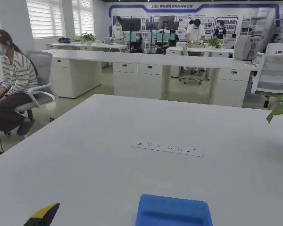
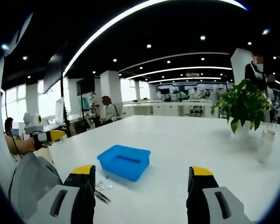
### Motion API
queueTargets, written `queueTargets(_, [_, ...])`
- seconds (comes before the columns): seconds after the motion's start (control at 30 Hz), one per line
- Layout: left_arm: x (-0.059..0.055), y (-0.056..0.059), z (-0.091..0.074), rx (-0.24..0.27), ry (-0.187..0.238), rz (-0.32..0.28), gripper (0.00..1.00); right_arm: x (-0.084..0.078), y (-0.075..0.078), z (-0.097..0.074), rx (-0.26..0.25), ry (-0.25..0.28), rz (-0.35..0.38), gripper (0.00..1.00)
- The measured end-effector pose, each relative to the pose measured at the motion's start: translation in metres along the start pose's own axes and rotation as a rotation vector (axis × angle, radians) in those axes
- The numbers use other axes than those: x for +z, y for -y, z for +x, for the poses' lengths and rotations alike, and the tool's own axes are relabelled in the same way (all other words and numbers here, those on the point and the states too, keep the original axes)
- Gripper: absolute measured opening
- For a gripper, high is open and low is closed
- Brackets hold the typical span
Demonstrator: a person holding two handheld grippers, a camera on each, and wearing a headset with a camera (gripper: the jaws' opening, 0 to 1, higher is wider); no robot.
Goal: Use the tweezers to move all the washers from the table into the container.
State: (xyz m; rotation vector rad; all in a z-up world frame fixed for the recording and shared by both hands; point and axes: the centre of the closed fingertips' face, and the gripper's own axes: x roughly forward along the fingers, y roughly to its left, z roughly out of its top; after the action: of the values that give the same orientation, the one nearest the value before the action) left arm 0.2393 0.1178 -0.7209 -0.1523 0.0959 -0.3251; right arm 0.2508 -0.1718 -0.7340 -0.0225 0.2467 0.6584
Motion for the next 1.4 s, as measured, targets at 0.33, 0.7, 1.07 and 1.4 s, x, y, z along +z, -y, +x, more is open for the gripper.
queueTargets(0.33, [-0.001,0.003,0.000,-0.005,-0.008,0.007,0.93,0.000,0.000,-0.001,-0.001,0.005,-0.004,0.79])
queueTargets(0.7, [0.000,0.004,0.000,-0.006,-0.004,0.008,0.93,0.001,0.006,-0.003,-0.016,0.013,-0.006,0.79])
queueTargets(1.07, [0.001,0.000,-0.002,0.008,0.003,0.011,0.92,0.003,0.019,-0.007,-0.069,0.034,0.039,0.79])
queueTargets(1.4, [-0.002,-0.002,-0.001,0.007,-0.010,0.001,0.90,0.000,0.020,-0.006,-0.084,0.015,0.001,0.80])
